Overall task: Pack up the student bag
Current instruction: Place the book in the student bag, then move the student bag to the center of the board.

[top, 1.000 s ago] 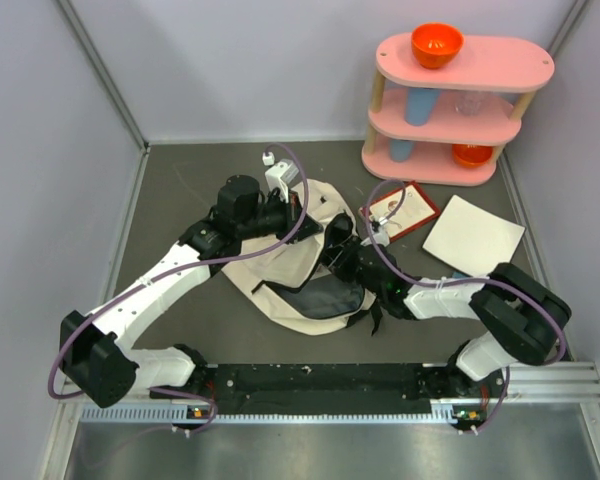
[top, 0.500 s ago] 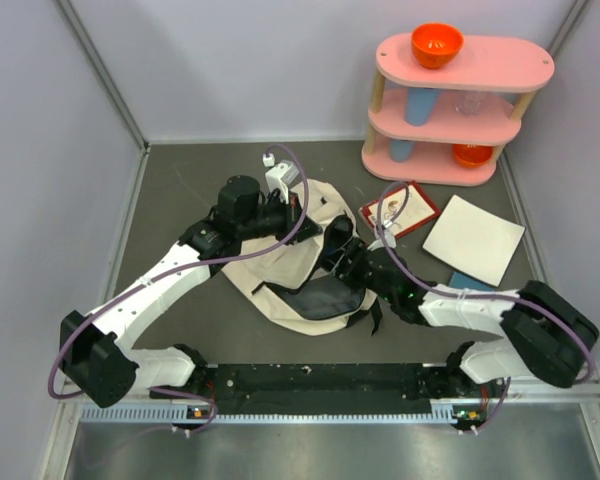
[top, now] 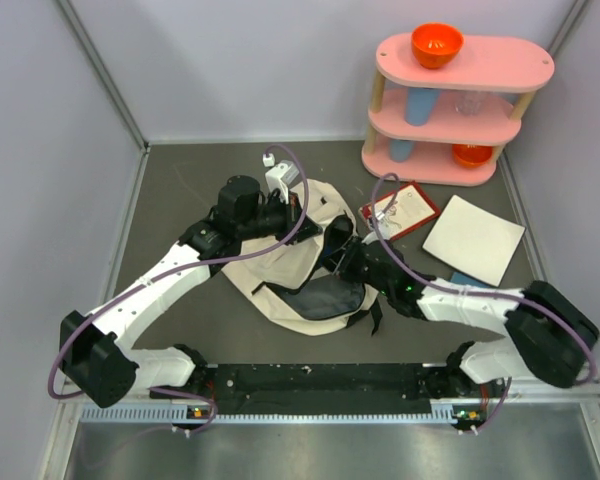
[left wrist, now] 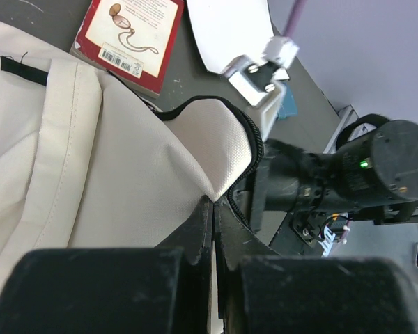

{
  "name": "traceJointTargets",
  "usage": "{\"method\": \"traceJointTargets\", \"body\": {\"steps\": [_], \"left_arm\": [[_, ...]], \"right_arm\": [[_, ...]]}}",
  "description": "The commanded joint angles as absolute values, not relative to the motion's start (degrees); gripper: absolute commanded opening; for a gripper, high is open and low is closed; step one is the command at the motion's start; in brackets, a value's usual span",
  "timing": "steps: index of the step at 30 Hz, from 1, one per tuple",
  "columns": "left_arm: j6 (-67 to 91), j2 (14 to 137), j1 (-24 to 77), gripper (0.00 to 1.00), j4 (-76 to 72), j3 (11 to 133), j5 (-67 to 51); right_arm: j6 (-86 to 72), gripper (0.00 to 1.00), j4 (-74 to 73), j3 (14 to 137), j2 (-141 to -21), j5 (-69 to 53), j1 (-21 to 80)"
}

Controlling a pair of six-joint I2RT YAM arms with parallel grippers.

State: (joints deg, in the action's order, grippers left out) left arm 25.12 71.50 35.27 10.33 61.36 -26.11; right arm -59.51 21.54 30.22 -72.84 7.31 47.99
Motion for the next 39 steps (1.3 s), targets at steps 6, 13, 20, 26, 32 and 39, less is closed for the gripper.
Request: {"method": "traceJointTargets", "body": {"steps": [6,13,20,26,32,39], "left_arm": [[24.87,69.17,35.07,0.0,6.24,62.14,-26.81],[24.52,68.99,35.07,0.0,7.12,61.87,-25.84],[24.34,68.29,34.98,0.0,7.65,60.21,-25.58],[25.4,67.41,34.98,0.0,6.51,56.87,-27.15],[28.74,67.32,35.07,0.0,3.52,53.0,-31.72],[28.13,65.92,35.24,0.59,3.6,48.35,-35.06]], "right_arm": [[-63.8,0.11,33.23,36.03,-90.42,4.74,48.25],[-64.78,0.14,36.89,33.16,-90.98,2.73,47.99],[-54.78,0.38,27.1,29.97,-73.18,5.18,47.55],[-49.57,0.62,3.72,29.88,-56.27,15.27,47.55],[-50.53,0.7,-11.13,26.55,-42.2,27.06,45.53],[-50.19,0.75,-15.02,26.18,-37.53,23.74,35.87]]}}
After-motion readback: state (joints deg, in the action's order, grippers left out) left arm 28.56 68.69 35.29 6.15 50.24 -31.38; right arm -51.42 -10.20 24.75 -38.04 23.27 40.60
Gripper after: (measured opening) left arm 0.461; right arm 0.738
